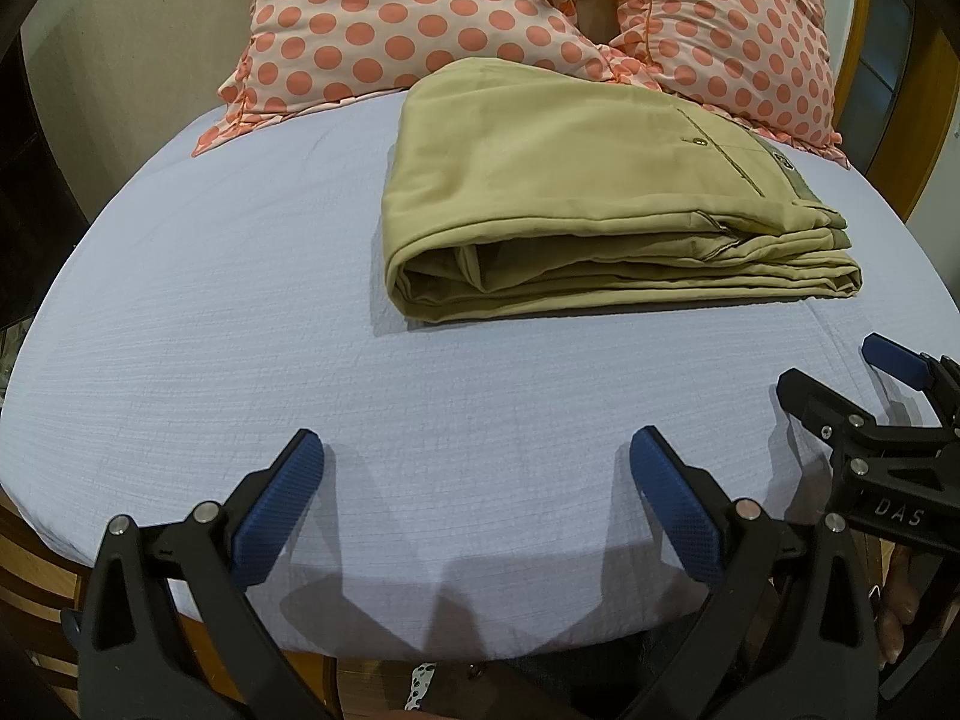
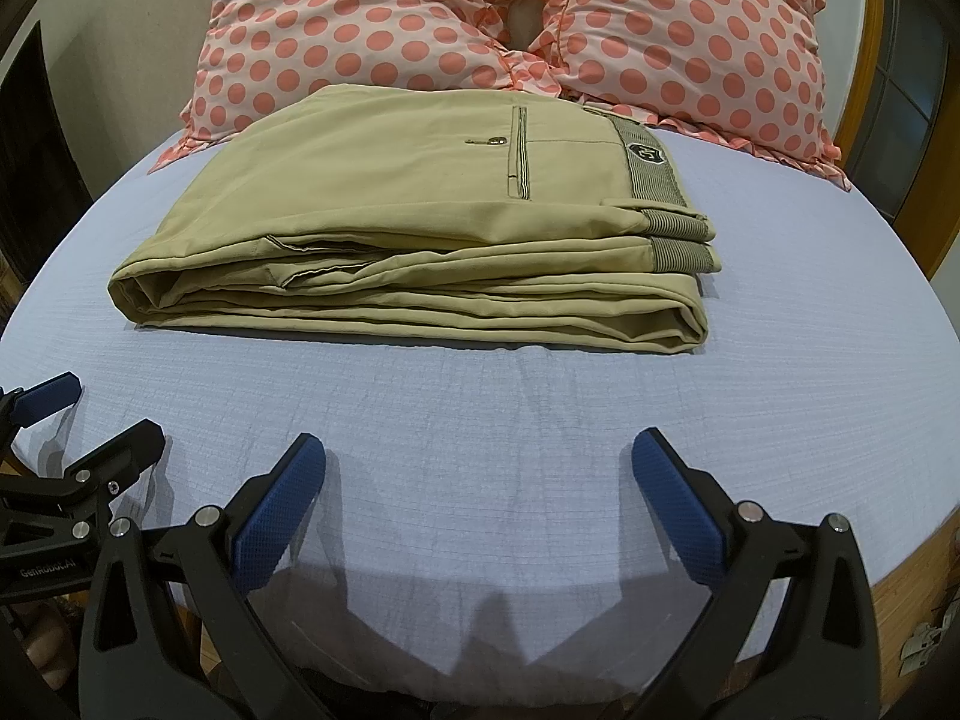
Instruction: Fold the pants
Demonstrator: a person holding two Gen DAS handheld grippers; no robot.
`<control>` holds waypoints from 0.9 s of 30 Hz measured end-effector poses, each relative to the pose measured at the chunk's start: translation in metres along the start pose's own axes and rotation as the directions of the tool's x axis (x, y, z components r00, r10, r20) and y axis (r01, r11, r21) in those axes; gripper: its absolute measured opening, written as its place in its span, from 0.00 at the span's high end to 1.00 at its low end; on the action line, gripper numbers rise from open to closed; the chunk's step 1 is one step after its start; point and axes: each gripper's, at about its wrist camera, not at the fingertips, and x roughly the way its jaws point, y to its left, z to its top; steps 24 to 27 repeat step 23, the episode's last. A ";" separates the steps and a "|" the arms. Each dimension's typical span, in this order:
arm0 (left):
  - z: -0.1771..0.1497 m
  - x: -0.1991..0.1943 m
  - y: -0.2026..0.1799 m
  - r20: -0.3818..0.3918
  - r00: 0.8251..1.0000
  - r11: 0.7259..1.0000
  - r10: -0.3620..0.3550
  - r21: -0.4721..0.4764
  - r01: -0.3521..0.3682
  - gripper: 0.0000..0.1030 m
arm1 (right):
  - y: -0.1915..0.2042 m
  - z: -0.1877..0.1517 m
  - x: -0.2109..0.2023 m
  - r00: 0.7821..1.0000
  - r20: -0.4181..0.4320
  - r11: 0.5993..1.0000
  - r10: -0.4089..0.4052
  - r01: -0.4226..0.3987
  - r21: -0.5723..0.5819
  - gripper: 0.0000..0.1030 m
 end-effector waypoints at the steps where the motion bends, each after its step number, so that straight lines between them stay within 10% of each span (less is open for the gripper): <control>1: 0.000 0.000 0.000 0.000 1.000 1.000 0.000 0.000 0.000 0.02 | 0.000 0.000 0.000 1.000 0.000 1.000 0.000 0.000 0.000 0.01; 27: 0.000 0.003 -0.002 -0.013 1.000 1.000 0.003 0.001 -0.003 0.02 | 0.001 0.000 0.000 1.000 0.001 1.000 -0.001 0.001 0.001 0.01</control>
